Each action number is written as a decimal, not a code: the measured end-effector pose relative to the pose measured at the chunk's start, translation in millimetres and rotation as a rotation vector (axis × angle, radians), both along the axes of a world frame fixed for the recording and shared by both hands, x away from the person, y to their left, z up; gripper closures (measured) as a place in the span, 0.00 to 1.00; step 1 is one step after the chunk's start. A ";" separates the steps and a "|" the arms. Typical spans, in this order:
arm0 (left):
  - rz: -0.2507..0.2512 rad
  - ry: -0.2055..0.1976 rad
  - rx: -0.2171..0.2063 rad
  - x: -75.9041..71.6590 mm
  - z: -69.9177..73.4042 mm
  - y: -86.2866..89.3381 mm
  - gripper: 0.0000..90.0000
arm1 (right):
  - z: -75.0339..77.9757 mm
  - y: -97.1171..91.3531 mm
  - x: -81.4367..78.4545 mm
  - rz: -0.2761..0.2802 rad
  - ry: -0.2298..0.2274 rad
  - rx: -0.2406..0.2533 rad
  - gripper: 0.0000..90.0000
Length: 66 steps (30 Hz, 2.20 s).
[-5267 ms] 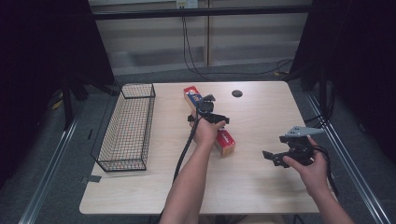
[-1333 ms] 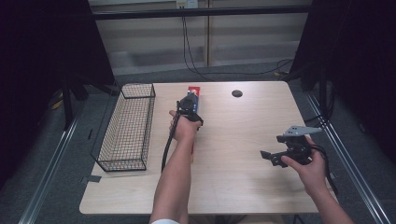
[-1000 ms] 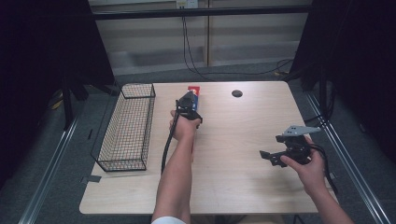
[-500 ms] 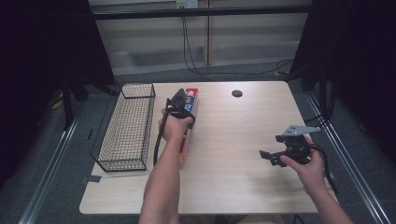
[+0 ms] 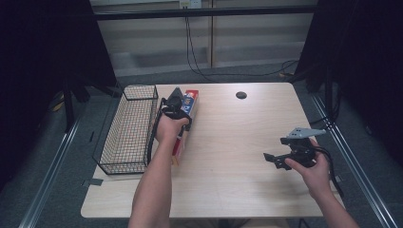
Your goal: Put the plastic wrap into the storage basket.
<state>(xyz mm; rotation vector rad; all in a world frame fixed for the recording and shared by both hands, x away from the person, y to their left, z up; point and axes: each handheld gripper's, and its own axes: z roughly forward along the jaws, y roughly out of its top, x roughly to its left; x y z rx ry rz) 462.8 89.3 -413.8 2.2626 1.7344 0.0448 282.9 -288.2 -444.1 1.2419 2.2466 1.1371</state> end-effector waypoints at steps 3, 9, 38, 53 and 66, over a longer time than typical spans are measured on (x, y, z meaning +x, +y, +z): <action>0.001 0.001 -0.005 -2.2 3.3 4.4 0.47 | -0.1 0.0 -0.1 0.000 0.001 0.000 0.06; 0.008 -0.010 -0.004 -5.7 12.1 13.8 0.47 | -0.4 0.5 0.0 0.003 0.001 -0.006 0.06; 0.072 -0.044 0.006 -24.3 59.9 70.9 0.47 | 0.8 2.6 -0.6 0.036 -0.016 0.018 0.01; 0.115 -0.046 -0.003 -32.7 73.0 91.6 0.47 | -0.1 4.9 -0.7 0.059 -0.018 0.029 0.00; 0.164 -0.044 -0.001 -38.7 79.5 106.3 0.47 | -0.5 5.5 -0.4 0.071 -0.015 0.028 0.00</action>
